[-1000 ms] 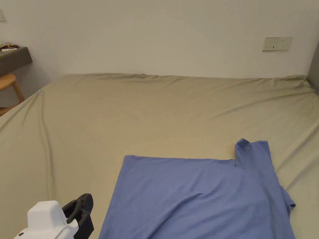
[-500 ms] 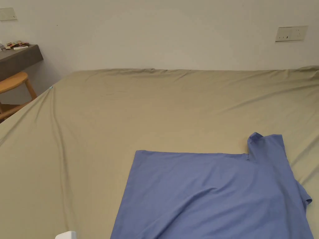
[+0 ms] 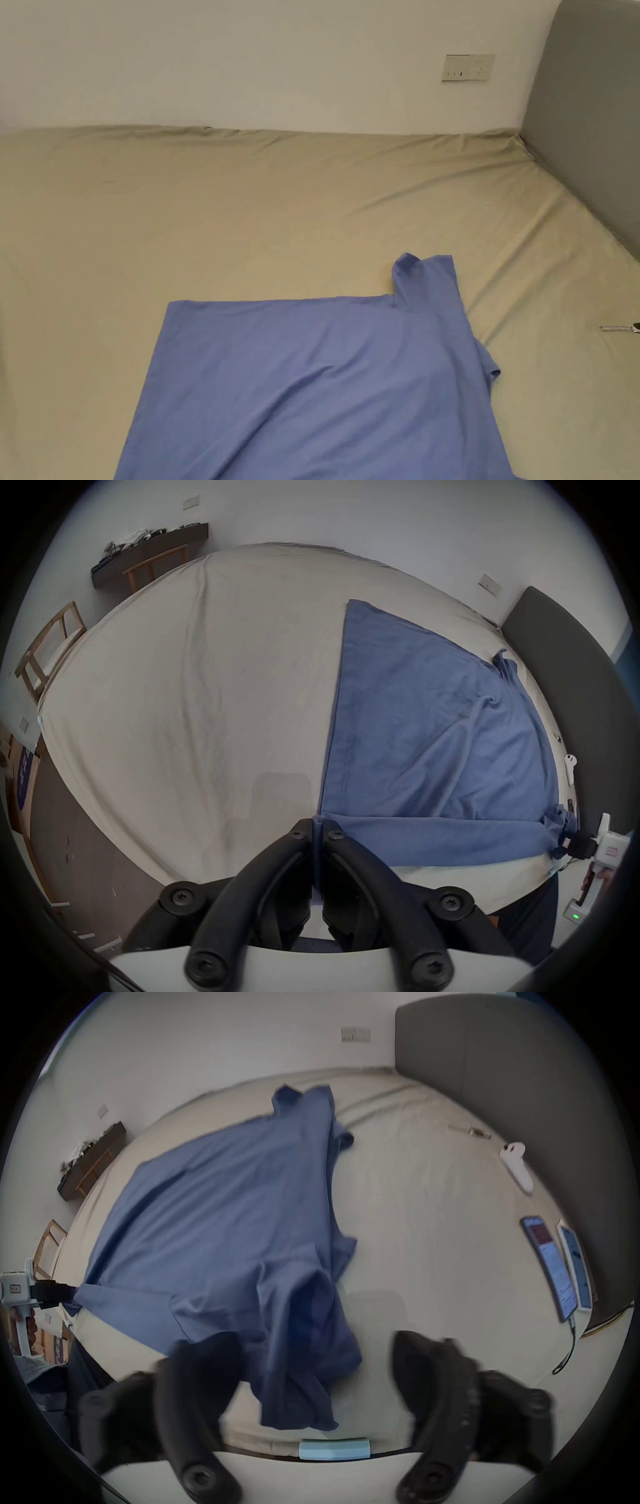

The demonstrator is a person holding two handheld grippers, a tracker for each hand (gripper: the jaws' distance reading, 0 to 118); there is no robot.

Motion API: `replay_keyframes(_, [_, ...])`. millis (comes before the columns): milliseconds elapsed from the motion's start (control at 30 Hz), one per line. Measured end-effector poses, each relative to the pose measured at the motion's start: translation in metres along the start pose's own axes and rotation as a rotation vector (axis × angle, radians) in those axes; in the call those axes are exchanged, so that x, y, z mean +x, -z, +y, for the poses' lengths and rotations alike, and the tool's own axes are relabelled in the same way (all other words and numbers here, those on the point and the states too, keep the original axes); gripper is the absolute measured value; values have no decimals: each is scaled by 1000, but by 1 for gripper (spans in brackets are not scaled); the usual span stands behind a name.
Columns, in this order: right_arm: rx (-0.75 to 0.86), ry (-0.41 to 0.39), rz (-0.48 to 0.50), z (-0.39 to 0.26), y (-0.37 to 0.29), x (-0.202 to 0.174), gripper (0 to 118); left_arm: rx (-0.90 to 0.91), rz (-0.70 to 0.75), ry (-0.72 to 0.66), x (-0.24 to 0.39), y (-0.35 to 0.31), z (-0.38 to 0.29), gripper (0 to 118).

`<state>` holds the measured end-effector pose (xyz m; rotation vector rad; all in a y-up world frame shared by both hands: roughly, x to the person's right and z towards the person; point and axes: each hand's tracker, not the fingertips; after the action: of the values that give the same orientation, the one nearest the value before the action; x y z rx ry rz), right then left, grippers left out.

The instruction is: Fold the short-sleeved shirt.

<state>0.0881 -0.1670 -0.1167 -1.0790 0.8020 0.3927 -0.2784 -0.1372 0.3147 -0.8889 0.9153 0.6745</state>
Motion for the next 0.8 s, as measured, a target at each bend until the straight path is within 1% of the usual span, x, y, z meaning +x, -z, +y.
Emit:
replay_keyframes(33, [0, 6, 0, -1, 1, 0, 26, 6, 10, 14, 5, -3, 0, 3])
replay_keyframes(67, [12, 10, 18, -1, -10, -4, 26, 10, 13, 18, 6, -6, 0, 3])
replay_keyframes(100, [37, 19, 49, -2, -15, -6, 24, 14, 12, 16, 6, -9, 0, 3])
replay_keyframes(200, [100, 23, 59, 0, -32, -7, 14, 52, 8, -7, 0, -21, 5, 3])
replay_keyframes(267, [142, 19, 62, 13, -49, -7, 14, 104, 14, -18, 0, -35, 18, 3])
replay_keyframes(367, [206, -4, 74, 45, -66, -5, 14, 167, -18, -31, 3, -50, 50, 3])
replay_keyframes(467, [238, -24, 67, 90, -65, -6, 14, 193, -29, -32, 14, -36, 91, 3])
replay_keyframes(567, [202, -76, 29, 133, -30, -12, 14, 134, 15, 23, 33, 7, 127, 3])
replay_keyframes(633, [127, -94, 1, 154, 4, -9, 14, 58, 60, 20, 42, 42, 142, 3])
replay_keyframes(667, [92, -102, -7, 163, 22, -9, 14, 35, 60, 14, 43, 57, 147, 3])
replay_keyframes(767, [29, -140, -44, 175, 60, -12, 14, -18, 71, -4, 47, 90, 154, 3])
replay_keyframes(800, [22, -150, -41, 176, 68, -13, 14, -19, 86, 12, 47, 98, 155, 3])
